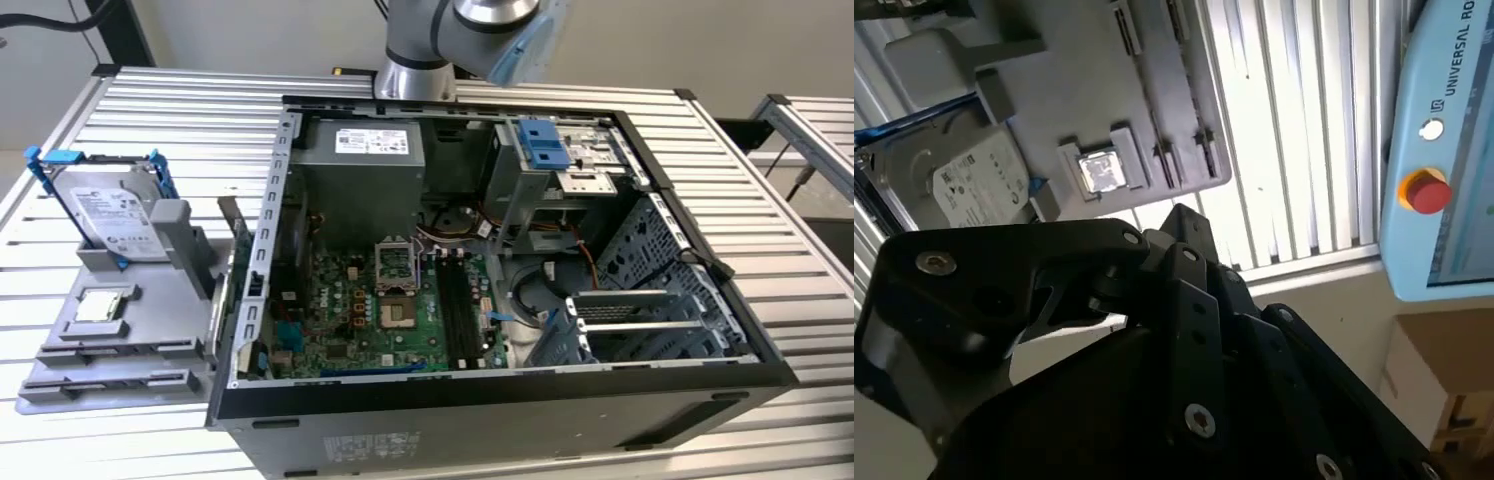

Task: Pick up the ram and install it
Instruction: 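Pick up the ram and move it above insertion slot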

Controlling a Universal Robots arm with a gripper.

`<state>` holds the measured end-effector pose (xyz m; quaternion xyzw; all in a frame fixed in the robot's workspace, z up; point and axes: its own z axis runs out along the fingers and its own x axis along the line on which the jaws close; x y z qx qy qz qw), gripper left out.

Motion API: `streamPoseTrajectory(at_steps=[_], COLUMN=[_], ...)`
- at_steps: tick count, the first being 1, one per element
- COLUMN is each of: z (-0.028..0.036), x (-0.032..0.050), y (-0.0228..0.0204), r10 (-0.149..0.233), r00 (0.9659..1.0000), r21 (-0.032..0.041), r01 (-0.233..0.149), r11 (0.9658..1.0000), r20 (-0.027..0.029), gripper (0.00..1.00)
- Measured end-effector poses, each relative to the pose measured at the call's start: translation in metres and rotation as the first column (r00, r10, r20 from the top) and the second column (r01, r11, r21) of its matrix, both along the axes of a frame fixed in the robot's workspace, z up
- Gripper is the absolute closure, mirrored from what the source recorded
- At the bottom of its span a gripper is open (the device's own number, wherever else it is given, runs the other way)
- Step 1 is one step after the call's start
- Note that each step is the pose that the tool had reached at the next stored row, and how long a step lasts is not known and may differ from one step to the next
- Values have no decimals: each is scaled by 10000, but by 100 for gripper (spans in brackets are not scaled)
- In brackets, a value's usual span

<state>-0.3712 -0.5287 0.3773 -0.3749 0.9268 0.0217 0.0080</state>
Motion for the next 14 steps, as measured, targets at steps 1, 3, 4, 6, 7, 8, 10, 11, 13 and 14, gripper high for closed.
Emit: streamPoseTrajectory(at_steps=[1,3,4,6,7,8,10,11,13,14], z=[0,0,0,0,1,0,0,0,0,1], x=[1,1,1,1,1,1,1,2,2,1], y=[-1,0,0,-1,-1,-1,-1,-1,-1,-1], r10=[189,547,733,1091,1268,1444,1767,1911,2181,2300], r00=[9998,9985,9973,9940,9919,9895,9843,9816,9759,9732], r21=[-1,-3,-7,-12,-13,-14,-21,-27,-50,-62], r01=[-189,-547,-733,-1091,-1268,-1444,-1767,-1911,-2181,-2300], r11=[9998,9985,9973,9940,9919,9895,9843,9816,9759,9732], r20=[0,0,0,-1,-1,4,12,14,20,32], gripper=[100,100,100,100,100,100,100,100,100,100])
